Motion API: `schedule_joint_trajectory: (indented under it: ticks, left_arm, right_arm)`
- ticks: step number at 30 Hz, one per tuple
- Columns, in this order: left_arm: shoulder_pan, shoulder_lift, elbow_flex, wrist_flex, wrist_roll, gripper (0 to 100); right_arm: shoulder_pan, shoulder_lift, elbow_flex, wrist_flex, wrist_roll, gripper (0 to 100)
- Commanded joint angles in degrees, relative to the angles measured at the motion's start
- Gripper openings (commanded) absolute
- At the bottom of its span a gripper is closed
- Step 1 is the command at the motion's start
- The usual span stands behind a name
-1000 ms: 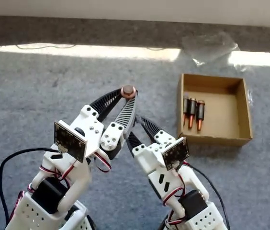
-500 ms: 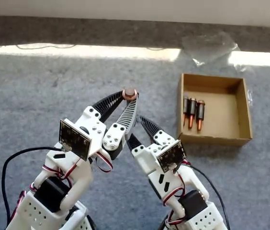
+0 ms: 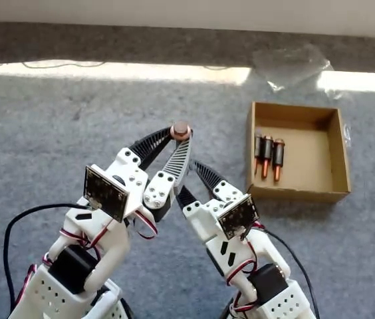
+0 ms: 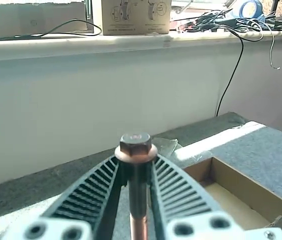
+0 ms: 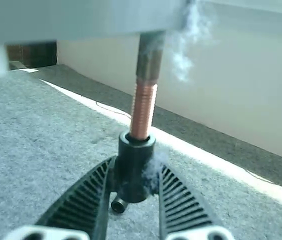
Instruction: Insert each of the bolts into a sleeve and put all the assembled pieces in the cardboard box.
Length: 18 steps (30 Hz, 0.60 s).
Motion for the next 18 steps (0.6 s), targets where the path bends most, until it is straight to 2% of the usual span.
schedule_joint_trajectory:
  ticks: [1,4,9,18]
  left_arm:
    - [0.0,-0.8,-0.5,-1.4,0.5,1]
    - [-2.1,-0.8,0.9,-1.4,0.7,1]
    - [-4.8,-0.8,2.0,-1.4,6.9,1]
    - [-4.6,-0.9,6.7,-1.4,6.9,1]
  right_arm:
    - [-0.7,-1.2,7.6,0.4,0.7,0.5]
    - [-0.6,-1.2,7.6,0.4,0.7,0.5]
    - [-0.6,-1.2,7.6,0.4,0.8,0.5]
    - [-0.5,-1.2,7.6,0.4,0.9,0.5]
